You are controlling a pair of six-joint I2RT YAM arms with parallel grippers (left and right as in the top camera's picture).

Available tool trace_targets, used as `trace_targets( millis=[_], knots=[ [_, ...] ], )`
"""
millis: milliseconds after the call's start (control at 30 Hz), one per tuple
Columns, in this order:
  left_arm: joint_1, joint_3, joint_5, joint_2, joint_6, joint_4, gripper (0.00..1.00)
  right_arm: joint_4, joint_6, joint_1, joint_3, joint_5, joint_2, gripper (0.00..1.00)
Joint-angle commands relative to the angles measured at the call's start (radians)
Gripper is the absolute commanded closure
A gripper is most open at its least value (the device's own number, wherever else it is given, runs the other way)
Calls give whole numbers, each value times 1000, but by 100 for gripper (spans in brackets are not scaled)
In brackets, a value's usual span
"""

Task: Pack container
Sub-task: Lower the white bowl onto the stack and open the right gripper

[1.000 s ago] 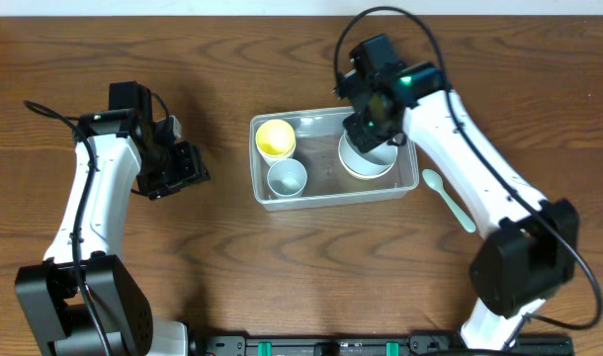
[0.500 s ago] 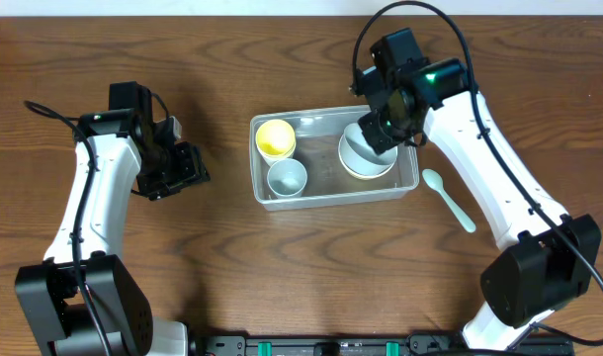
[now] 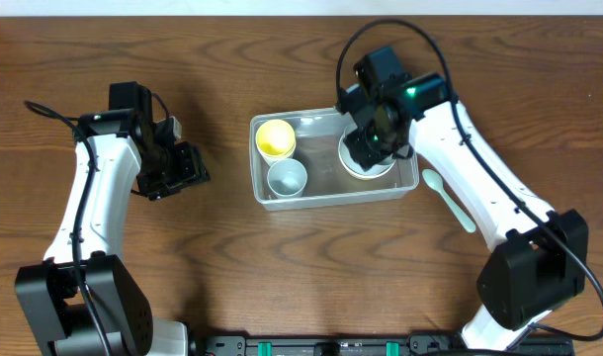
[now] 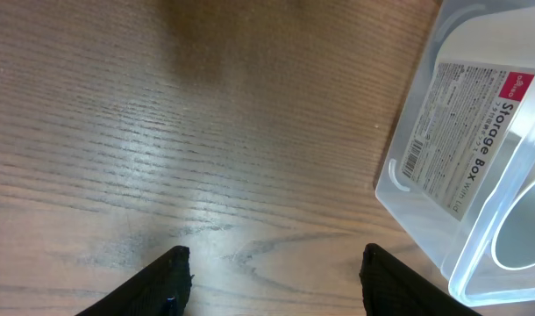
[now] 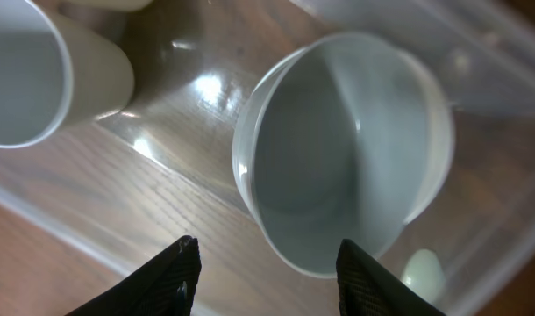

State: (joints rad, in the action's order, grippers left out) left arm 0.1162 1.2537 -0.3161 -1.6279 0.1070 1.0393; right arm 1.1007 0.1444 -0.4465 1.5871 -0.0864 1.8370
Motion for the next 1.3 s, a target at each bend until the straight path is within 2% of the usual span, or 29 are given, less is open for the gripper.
trace_targets(
  millis=[0, 133, 200, 467, 800, 1067, 1267],
  knots=[
    [2, 9, -12, 1, -10, 3, 37, -39, 18, -6, -70, -8, -2, 48],
    [2, 9, -12, 1, -10, 3, 37, -88, 18, -5, -122, -8, -2, 49],
    [2, 9, -12, 1, -10, 3, 37, -102, 18, -5, -131, -8, -2, 54],
    [2, 9, -12, 1, -10, 3, 37, -109, 18, -5, -131, -8, -2, 82],
    [2, 9, -12, 1, -10, 3, 37, -111, 18, -5, -131, -8, -1, 89],
    [2, 9, -12, 1, -10, 3, 37, -114, 18, -5, -131, 21, -2, 98],
    [2, 9, -12, 1, -10, 3, 37, -114, 30, -5, -131, 64, -2, 99]
  ],
)
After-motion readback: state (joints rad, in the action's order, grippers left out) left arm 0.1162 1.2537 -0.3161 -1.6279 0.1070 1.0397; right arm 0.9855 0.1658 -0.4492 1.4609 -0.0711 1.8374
